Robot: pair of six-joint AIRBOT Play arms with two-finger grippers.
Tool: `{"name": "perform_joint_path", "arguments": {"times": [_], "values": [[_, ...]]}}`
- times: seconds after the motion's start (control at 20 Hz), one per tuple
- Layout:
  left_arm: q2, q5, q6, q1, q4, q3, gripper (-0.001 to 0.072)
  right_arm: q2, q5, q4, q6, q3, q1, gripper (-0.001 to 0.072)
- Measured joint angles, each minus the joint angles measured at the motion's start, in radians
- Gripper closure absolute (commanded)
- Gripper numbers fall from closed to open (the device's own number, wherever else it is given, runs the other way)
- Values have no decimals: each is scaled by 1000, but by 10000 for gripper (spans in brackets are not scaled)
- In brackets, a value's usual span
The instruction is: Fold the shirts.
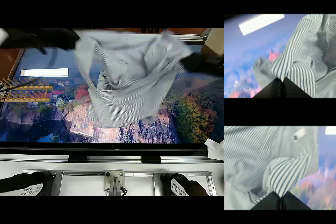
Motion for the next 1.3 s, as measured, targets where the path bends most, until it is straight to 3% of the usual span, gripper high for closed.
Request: {"name": "perform_joint_path", "arguments": {"times": [0.3,0.55,0.75,1.0,1.15,1.3], "values": [[311,70,-78,24,83,18,649,166,-139,-2,-14,225,-11,644],[418,-142,-179,27,245,-64,649,221,-98,-10,-13,262,-13,643],[435,-311,-212,28,296,-253,649,174,118,-11,6,268,-13,643],[424,-319,-255,28,314,-645,648,33,536,-16,42,147,-3,643],[391,-215,-334,28,317,-864,648,-33,613,-16,56,-21,55,644],[328,-121,-402,28,318,-975,647,-99,568,-45,64,-166,134,644]]}}
